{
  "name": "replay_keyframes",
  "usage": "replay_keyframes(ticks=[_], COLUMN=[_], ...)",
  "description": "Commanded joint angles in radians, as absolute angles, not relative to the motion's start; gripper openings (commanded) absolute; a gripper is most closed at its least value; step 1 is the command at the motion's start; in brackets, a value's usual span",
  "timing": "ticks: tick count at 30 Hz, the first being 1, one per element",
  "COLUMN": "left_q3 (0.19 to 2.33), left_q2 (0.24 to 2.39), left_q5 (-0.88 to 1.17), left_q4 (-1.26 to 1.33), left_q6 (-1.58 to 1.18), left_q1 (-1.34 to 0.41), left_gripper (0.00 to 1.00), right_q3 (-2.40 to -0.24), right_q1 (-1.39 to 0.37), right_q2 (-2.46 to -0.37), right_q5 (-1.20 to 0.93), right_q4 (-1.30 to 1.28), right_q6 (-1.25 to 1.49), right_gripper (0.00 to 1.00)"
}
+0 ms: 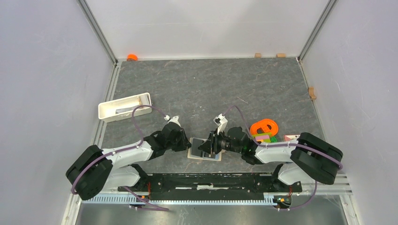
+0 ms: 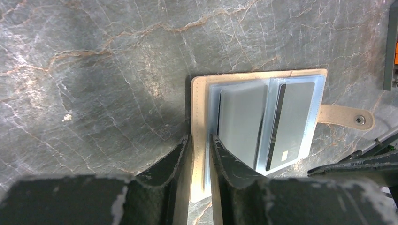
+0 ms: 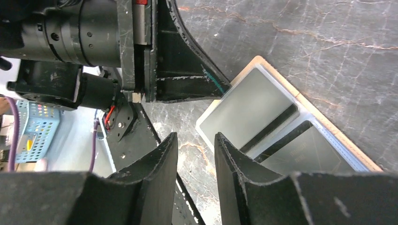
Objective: Put the credit cards into the card holder
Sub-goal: Turn over the card slot in the card holder.
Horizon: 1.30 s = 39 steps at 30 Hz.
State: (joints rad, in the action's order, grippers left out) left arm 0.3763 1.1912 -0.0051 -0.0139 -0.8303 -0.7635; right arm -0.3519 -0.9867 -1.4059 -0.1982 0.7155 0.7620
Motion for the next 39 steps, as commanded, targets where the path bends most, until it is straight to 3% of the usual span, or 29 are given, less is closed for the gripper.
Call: replay_keyframes(ticks=[1,5,10,15,21,39], left_q3=[0.344,0.342,0.366,0.390,0.367,0.344], left_q2=[1.197,1.171,1.087,1.001,1.009,1.163], left_q5=[0.016,0.004,-0.078,-0.103,-0.025,0.003], left_q4=[-0.059,-0.084,-0.179,-0.249,-0.154,-0.072], left_q6=[-0.854,-0.852,-0.822,-0.809,-0.821,-0.810], left_q1=[-0.769,-0.769,-0.767,-0.765,-0.765,-0.766], left_gripper=[0.27,0.29,0.39,0.48,0.55,0.55], right_q3=[-0.395,-0.414,-0.407,-0.365,-0.334,-0.280], right_q1=[-0.991,-0.992,-0.988,-0.983,-0.983,-0.973], right_q2=[-1.368,-1.288,-1.215,-1.214,-1.252,-1.237], right_q5=[-0.130,-0.012,0.104,0.052,0.012,0.071], right_q4=[0.654,0.462,0.294,0.310,0.366,0.311], right_q6=[0.728,0.667,0.652,0.681,0.732,0.835], right_gripper=[0.39,0.46,0.52,0.53,0.51,0.46])
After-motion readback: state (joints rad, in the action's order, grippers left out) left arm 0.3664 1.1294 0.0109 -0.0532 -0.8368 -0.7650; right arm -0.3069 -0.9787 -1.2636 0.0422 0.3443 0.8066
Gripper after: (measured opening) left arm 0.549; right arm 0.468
